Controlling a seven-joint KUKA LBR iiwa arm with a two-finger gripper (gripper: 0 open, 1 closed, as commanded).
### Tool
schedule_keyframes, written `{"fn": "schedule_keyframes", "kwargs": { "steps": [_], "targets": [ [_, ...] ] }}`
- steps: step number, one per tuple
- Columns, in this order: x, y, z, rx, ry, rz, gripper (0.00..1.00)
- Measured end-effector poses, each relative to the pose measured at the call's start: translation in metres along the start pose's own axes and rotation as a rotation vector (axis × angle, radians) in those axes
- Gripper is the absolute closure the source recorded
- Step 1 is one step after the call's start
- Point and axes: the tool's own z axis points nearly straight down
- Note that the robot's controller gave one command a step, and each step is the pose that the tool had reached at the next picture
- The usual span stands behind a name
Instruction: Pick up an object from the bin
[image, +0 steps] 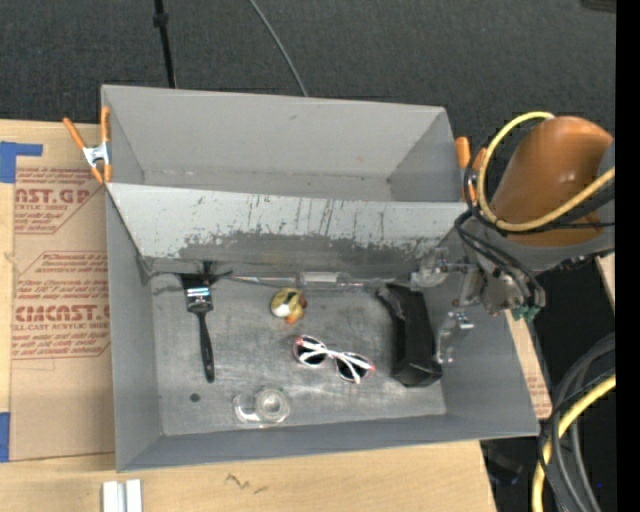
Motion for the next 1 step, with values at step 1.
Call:
{"fn": "schedule_keyframes", "kwargs": {
  "steps": [1],
  "targets": [
    [0.0045, -0.0033, 0.0602, -0.001, 0.002, -0.159, 0.0]
  ]
}}
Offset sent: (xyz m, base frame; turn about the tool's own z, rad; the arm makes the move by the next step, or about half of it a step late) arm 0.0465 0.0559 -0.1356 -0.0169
